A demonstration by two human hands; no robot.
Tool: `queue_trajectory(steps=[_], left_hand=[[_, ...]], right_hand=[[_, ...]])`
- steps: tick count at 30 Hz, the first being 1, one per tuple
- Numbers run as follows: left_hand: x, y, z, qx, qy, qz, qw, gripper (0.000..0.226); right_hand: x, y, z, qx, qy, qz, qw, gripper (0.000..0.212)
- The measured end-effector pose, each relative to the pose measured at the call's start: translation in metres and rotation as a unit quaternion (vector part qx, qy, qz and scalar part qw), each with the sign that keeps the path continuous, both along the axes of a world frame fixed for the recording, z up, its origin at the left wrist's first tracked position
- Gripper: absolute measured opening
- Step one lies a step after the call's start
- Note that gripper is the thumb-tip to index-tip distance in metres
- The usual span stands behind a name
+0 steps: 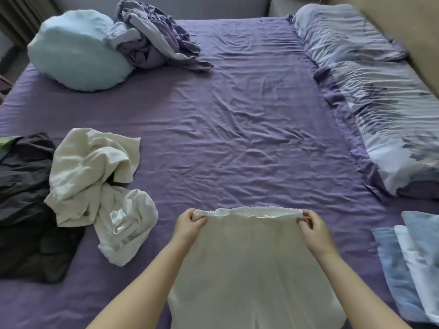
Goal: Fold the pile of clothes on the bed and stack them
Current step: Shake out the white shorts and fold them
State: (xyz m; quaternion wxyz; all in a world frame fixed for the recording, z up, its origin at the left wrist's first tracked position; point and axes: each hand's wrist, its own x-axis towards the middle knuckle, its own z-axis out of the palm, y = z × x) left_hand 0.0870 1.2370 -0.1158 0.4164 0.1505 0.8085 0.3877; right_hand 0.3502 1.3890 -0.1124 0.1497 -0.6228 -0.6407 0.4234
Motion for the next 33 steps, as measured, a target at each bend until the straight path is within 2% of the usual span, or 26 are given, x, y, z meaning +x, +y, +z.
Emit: queue_trajectory(steps=[6, 9, 11, 15, 17, 19, 20, 22, 26, 29, 33], left_hand=[[-0.034, 0.043, -0.034, -0.051, 0.084, 0.005, 0.995, 0.005], [-0.053, 0.063, -0.053, -0.104, 0.167, -0.040, 0.980, 0.020], [-0.062, 0.076, -0.066, -0.131, 0.187, -0.060, 0.972, 0.023], [-0.058, 0.094, -0.088, -0.193, 0.236, -0.042, 0.951, 0.028], [-0.042, 0.097, -0.092, -0.181, 0.295, -0.024, 0.938, 0.033], [-0.015, 0.099, -0.094, -0.095, 0.353, -0.041, 0.930, 0.030], [0.002, 0.100, -0.095, -0.045, 0.348, -0.063, 0.934, 0.024], [0.039, 0.105, -0.093, 0.002, 0.238, -0.112, 0.965, 0.012], [0.112, 0.112, -0.098, -0.048, 0.029, -0.128, 0.990, 0.012], [0.155, 0.107, -0.105, -0.094, -0.022, -0.112, 0.989, 0.015], [0.185, 0.096, -0.107, -0.154, -0.069, -0.082, 0.982, 0.013]], right_hand=[[-0.029, 0.056, -0.030, -0.005, -0.016, 0.018, 1.000, 0.017], [-0.046, 0.088, -0.048, -0.006, -0.022, 0.038, 0.999, 0.015], [-0.058, 0.108, -0.063, 0.000, -0.029, 0.051, 0.998, 0.015], [-0.072, 0.131, -0.095, -0.015, -0.063, 0.095, 0.993, 0.026], [-0.072, 0.129, -0.107, -0.012, -0.090, 0.124, 0.988, 0.036], [-0.063, 0.116, -0.115, 0.027, -0.123, 0.146, 0.981, 0.048], [-0.055, 0.107, -0.116, 0.049, -0.128, 0.144, 0.980, 0.052], [-0.036, 0.084, -0.114, 0.087, -0.129, 0.132, 0.979, 0.055], [0.010, 0.025, -0.115, 0.109, -0.162, 0.147, 0.970, 0.052], [0.038, -0.014, -0.115, 0.042, -0.204, 0.157, 0.965, 0.052], [0.060, -0.045, -0.116, 0.058, -0.229, 0.177, 0.955, 0.051]])
